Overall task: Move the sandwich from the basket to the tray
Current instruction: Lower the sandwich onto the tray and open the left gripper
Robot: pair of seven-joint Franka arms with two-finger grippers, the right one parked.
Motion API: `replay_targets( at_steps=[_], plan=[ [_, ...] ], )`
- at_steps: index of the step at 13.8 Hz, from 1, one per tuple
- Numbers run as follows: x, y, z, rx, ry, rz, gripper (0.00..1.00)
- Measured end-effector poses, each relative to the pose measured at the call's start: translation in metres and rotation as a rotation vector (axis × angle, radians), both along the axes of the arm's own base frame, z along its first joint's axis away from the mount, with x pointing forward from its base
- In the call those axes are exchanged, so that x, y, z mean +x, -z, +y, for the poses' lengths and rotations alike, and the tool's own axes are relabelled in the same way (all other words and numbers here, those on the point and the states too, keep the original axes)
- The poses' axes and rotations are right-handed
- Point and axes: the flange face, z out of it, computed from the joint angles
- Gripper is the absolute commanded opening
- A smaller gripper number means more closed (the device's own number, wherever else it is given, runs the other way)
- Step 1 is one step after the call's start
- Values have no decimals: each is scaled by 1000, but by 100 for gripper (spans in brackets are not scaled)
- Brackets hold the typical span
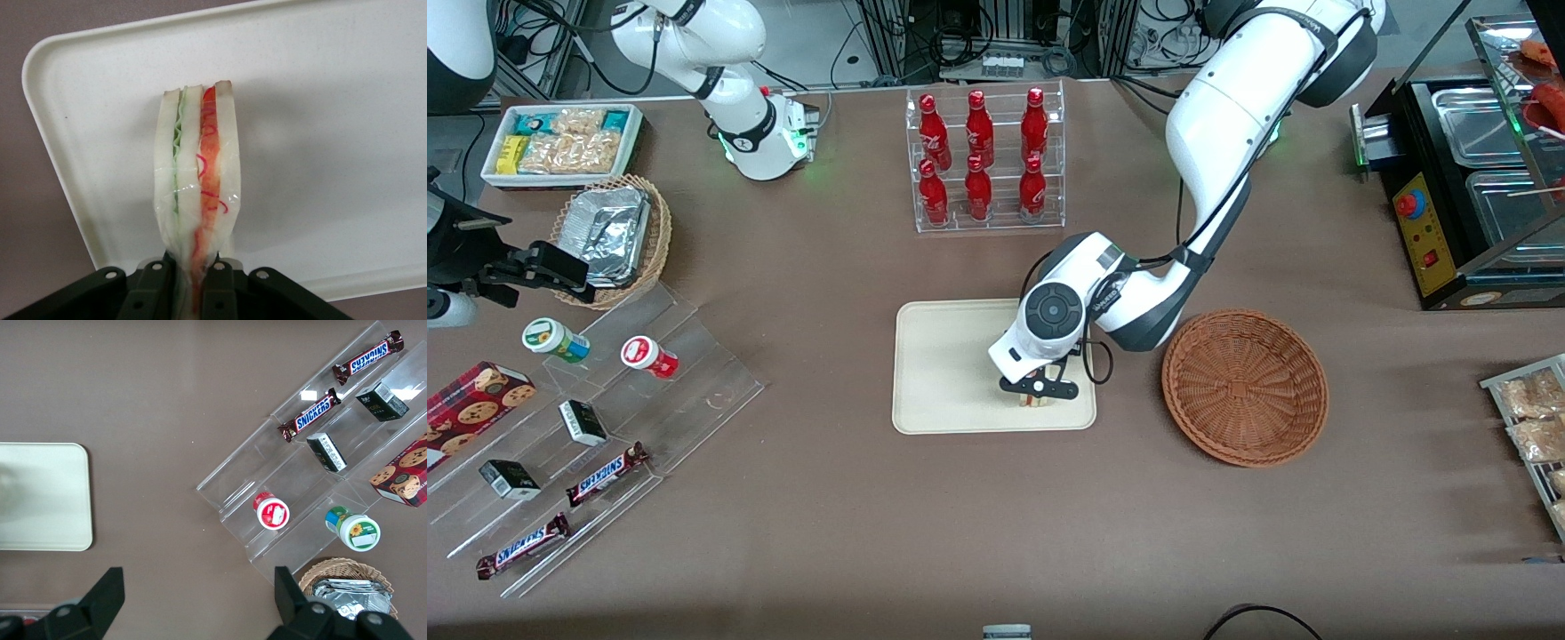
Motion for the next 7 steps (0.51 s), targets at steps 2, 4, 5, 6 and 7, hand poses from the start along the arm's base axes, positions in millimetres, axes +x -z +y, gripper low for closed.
replay_targets(
  at_steps=[2,4,5,6,7],
  plan=[
    [-1,2,0,1,1,2,100],
    [-1,4,-1,3,2,6,100],
    [-2,5,-1,3,2,6,100],
    [-2,5,-1,3,2,6,100],
    [-2,5,-1,3,3,6,100]
  ],
)
